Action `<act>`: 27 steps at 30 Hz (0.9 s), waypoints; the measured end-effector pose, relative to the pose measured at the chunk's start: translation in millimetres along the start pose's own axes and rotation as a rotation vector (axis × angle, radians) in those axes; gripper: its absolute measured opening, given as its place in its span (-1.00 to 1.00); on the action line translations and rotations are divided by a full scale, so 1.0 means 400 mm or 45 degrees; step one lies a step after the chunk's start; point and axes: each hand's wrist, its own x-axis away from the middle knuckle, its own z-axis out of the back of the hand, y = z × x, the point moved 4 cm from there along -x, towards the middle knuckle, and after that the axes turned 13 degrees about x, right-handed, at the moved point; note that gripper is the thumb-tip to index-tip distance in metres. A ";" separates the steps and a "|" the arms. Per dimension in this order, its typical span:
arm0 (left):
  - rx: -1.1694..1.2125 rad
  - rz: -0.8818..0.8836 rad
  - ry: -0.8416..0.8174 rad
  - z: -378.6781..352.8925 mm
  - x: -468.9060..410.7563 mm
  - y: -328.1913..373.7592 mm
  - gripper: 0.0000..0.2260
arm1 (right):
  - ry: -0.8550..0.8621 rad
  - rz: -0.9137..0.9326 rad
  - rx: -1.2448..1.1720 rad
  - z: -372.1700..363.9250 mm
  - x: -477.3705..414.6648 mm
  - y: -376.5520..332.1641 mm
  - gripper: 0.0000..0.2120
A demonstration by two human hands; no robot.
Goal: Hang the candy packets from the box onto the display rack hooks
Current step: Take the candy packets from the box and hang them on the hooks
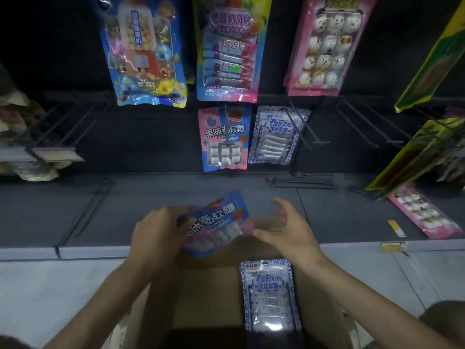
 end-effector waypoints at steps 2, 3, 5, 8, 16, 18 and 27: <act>-0.173 -0.134 -0.085 -0.004 -0.004 0.037 -0.77 | -0.054 0.111 0.215 -0.007 0.018 -0.024 -0.04; -0.224 -0.182 -0.124 -0.005 -0.004 0.052 -0.77 | -0.100 0.141 0.276 -0.022 0.025 -0.030 -0.02; -0.297 -0.259 -0.183 -0.009 -0.005 0.066 -0.78 | -0.192 0.180 0.272 -0.055 0.035 -0.030 -0.04; -0.318 -0.271 -0.280 -0.011 -0.004 0.077 -0.74 | -0.283 0.169 0.168 -0.091 0.034 -0.018 -0.38; 0.218 -0.160 -0.348 0.006 -0.034 0.059 -0.82 | -0.337 0.080 -0.218 -0.112 -0.004 0.014 -0.79; 0.539 -0.066 -0.311 0.013 -0.043 0.043 -0.80 | -0.357 0.051 -0.282 -0.101 -0.004 0.012 -0.75; 1.403 0.484 -0.196 -0.034 0.019 0.024 -0.54 | -0.428 0.026 -0.523 -0.047 0.007 -0.004 -0.72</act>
